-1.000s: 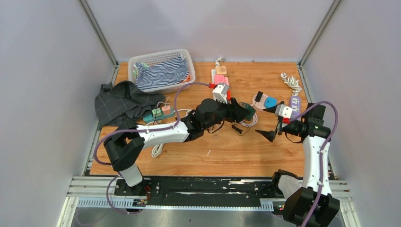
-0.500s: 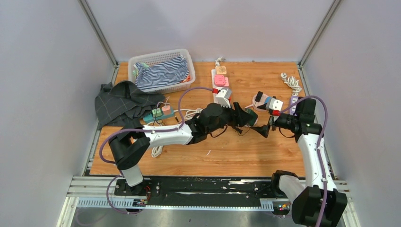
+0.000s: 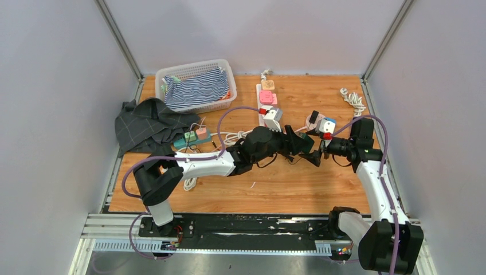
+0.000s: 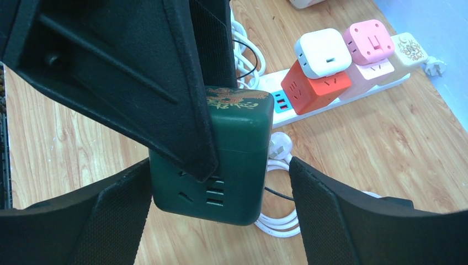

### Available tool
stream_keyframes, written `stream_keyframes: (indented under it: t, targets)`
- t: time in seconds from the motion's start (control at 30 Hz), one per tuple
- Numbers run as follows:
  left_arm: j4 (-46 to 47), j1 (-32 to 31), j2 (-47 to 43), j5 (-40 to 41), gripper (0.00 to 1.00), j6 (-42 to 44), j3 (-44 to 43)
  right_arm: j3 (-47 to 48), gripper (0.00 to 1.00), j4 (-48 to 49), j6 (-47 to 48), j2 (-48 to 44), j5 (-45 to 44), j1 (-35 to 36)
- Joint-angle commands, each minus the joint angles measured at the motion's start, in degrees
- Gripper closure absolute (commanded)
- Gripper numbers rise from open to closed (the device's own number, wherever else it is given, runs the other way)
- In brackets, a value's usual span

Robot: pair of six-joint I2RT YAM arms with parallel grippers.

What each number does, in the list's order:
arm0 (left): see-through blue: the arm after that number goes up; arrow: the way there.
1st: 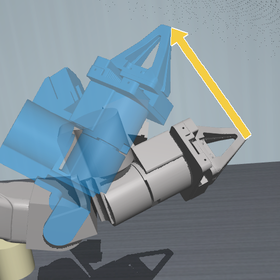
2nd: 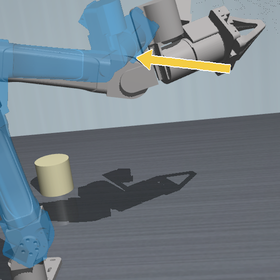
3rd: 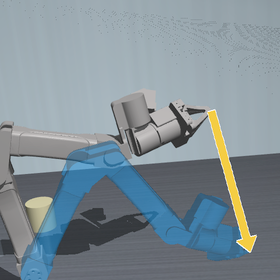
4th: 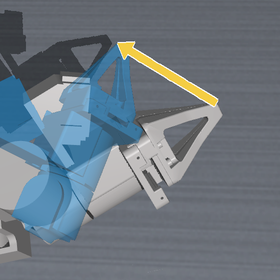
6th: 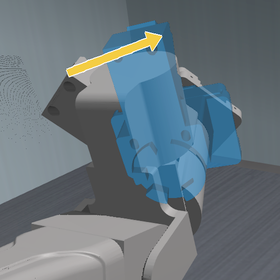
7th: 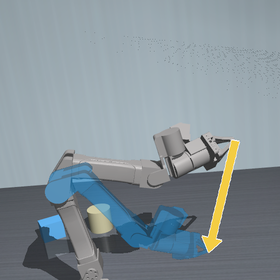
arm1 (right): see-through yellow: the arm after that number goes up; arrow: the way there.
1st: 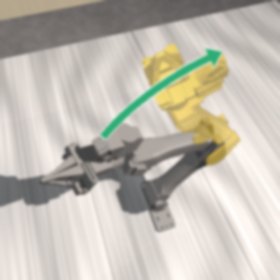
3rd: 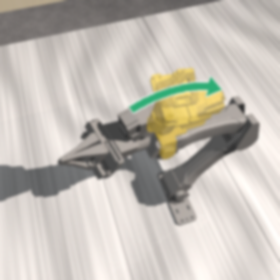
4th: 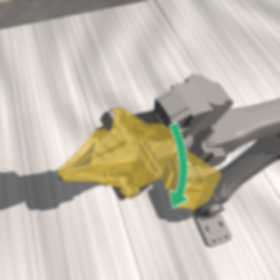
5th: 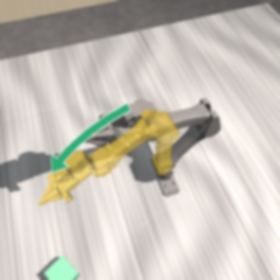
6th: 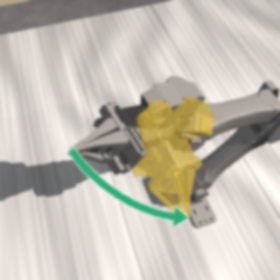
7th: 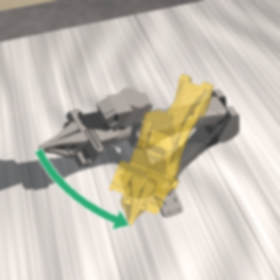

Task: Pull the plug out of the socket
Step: Place the plug at the corner of the board.

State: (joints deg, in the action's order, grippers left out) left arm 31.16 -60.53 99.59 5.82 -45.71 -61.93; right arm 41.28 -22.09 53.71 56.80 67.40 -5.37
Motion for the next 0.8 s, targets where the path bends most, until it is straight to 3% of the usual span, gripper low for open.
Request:
stream_keyframes:
  t: [0.0,0.23,0.43,0.6,0.7,0.77]
  targets:
    - [2.82,-0.53,0.71,1.67,1.00,-0.34,-1.79,-0.67,0.13,0.90,-0.63,-0.29,0.72,0.88]
    - [2.82,-0.55,0.59,1.73,1.00,-0.18,-1.70,-0.76,0.29,0.87,0.02,-0.03,1.72,1.06]
    - [2.94,-0.55,0.57,1.47,0.98,-0.33,-1.79,-0.20,0.68,-0.72,1.33,0.07,2.17,1.06]
    - [2.94,-0.55,0.40,1.25,0.54,-0.26,-1.70,-0.02,0.90,-1.65,1.83,0.15,2.15,1.06]
    - [3.42,-0.57,0.22,1.05,0.37,0.00,-1.47,0.12,0.99,-2.26,2.04,0.24,2.04,0.91]
    - [4.27,-0.60,-0.05,1.20,0.26,-0.11,-0.91,0.12,1.00,-2.68,2.38,0.25,2.04,0.76]
